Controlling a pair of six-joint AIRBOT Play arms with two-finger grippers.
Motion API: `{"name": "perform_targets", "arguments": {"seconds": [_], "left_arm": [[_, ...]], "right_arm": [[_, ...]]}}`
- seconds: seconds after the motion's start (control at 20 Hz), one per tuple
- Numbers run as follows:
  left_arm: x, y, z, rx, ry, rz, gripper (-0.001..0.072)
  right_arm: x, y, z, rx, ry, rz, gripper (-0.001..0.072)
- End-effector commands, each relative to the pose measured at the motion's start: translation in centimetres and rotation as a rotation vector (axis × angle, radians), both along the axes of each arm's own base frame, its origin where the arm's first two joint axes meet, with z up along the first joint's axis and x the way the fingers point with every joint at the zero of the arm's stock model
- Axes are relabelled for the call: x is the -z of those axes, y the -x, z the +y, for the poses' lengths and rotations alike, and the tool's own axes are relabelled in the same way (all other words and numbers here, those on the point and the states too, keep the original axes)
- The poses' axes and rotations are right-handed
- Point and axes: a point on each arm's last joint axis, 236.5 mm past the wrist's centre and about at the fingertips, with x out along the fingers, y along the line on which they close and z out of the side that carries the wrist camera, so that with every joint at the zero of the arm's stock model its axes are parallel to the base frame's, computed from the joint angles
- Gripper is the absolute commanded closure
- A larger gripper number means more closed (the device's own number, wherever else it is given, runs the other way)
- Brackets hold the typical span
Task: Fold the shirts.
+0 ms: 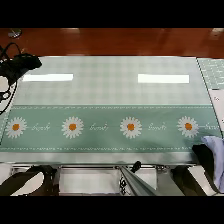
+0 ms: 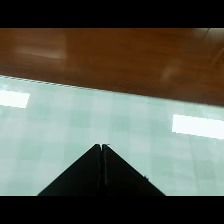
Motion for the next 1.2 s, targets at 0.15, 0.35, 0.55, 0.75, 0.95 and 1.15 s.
{"name": "perform_targets", "arguments": {"seconds": [0.15, 0.35, 0.55, 0.75, 0.95, 1.15], "left_arm": [[5.5, 5.0, -7.3, 0.297, -0.087, 0.344, 0.0213], [6.3, 10.0, -10.5, 0.371, 0.011, 0.618, 0.0147], [7.7, 13.5, -11.3, 0.36, -0.091, 0.781, 0.0146], [8.9, 15.0, -12.3, 0.358, -0.305, 0.828, 0.0077], [10.7, 16.6, -12.9, 0.383, -0.409, 0.926, 0.0075], [10.9, 16.6, -13.0, 0.381, -0.409, 0.931, 0.0085]], "right_arm": [[1.1, -33.1, -1.0, -0.715, -0.1, -0.589, 0.0289], [1.3, -46.7, 14.8, -1.079, -0.328, -0.866, 0.0235], [3.0, -47.6, 23.7, -1.212, -0.465, -0.812, 0.0235], [4.2, -45.9, 24.4, -1.133, -0.494, -0.725, 0.0235], [4.3, -45.4, 23.1, -1.138, -0.459, -0.674, 0.0235], [4.3, -45.4, 23.1, -1.137, -0.461, -0.674, 0.0236]]}}
